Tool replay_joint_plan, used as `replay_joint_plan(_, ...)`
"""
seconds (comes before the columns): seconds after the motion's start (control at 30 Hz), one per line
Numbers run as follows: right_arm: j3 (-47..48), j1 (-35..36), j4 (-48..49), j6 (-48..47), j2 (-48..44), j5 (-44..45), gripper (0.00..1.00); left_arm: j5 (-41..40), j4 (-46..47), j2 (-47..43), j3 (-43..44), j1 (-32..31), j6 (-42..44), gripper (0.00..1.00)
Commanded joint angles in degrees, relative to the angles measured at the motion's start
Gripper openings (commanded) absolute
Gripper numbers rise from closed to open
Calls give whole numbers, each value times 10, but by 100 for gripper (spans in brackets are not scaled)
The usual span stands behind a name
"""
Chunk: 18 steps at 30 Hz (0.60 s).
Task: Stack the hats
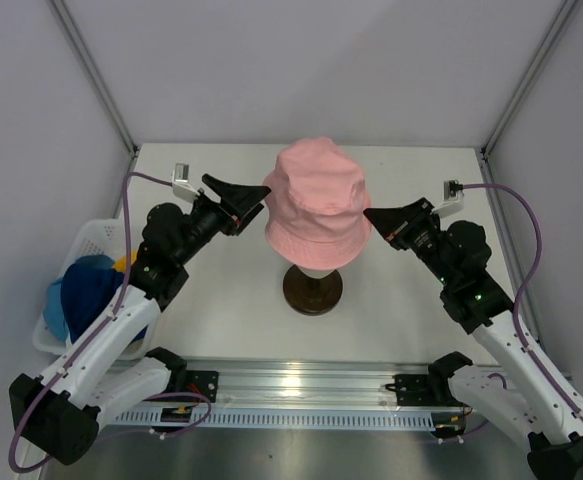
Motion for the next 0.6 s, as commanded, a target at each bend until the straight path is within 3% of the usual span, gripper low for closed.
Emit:
replay_joint_plan(0.0, 8, 0, -30, -21, 5, 26, 0, -53, 35, -5, -4, 4, -45, 79)
replay_joint_plan(0.17, 10, 1, -26, -22, 15, 24, 0, -87, 71, 5, -18, 4, -91, 77)
replay_joint_plan(0.47, 17, 1, -30, -24, 21, 26, 0, -25, 137, 73, 13, 4, -127, 75)
replay_joint_plan(0.5, 19, 1, -34, -26, 19, 30, 0, -17, 149, 77, 14, 4, -129, 65)
replay_joint_plan(0.57, 20, 2, -36, -27, 18, 31, 0, -17, 153, 77, 14, 4, -127, 62)
